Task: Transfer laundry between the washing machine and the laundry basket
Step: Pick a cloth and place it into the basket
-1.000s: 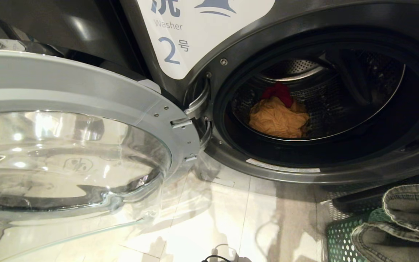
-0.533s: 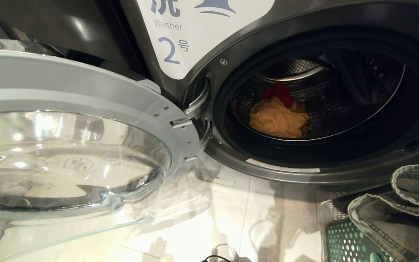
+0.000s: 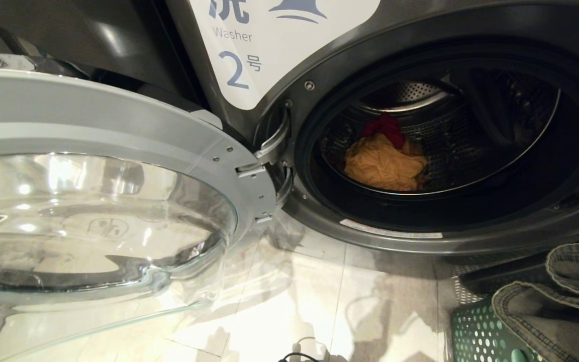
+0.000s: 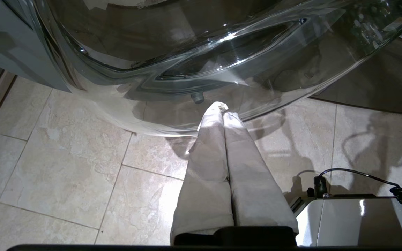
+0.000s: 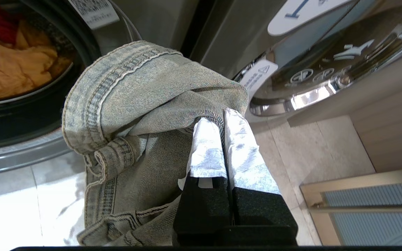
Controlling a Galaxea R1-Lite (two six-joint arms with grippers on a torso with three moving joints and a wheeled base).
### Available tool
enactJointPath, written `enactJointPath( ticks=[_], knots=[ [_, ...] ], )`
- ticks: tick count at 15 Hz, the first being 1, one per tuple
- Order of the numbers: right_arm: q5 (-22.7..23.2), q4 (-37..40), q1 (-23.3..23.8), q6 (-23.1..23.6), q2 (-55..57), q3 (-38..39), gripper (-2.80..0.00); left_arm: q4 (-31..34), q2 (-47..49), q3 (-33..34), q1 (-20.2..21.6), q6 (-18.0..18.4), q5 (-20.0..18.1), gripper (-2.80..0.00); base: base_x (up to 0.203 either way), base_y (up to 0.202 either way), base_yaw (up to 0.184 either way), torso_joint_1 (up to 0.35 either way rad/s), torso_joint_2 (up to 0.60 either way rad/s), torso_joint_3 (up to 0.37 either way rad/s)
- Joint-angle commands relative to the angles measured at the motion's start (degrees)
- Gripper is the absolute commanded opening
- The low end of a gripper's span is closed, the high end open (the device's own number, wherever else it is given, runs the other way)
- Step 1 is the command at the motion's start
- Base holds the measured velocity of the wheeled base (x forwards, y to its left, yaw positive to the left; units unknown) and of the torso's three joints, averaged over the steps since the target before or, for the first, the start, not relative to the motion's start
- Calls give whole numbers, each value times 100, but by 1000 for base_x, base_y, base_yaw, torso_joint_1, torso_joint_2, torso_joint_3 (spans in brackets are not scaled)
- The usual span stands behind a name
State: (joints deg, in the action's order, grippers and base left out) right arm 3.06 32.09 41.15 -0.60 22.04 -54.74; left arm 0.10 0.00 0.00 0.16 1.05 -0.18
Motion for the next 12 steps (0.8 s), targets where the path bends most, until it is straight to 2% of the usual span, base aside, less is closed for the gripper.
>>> enactJointPath(
  ticks=[1,12],
  knots=[
    [10,8,67,-37,108,60,-280,-1,9,0,2,1,1,-280,0,0,0,0,0,0],
    [19,17,84,-55,371,-2,-280,-1,9,0,2,1,1,-280,0,0,0,0,0,0]
  ],
)
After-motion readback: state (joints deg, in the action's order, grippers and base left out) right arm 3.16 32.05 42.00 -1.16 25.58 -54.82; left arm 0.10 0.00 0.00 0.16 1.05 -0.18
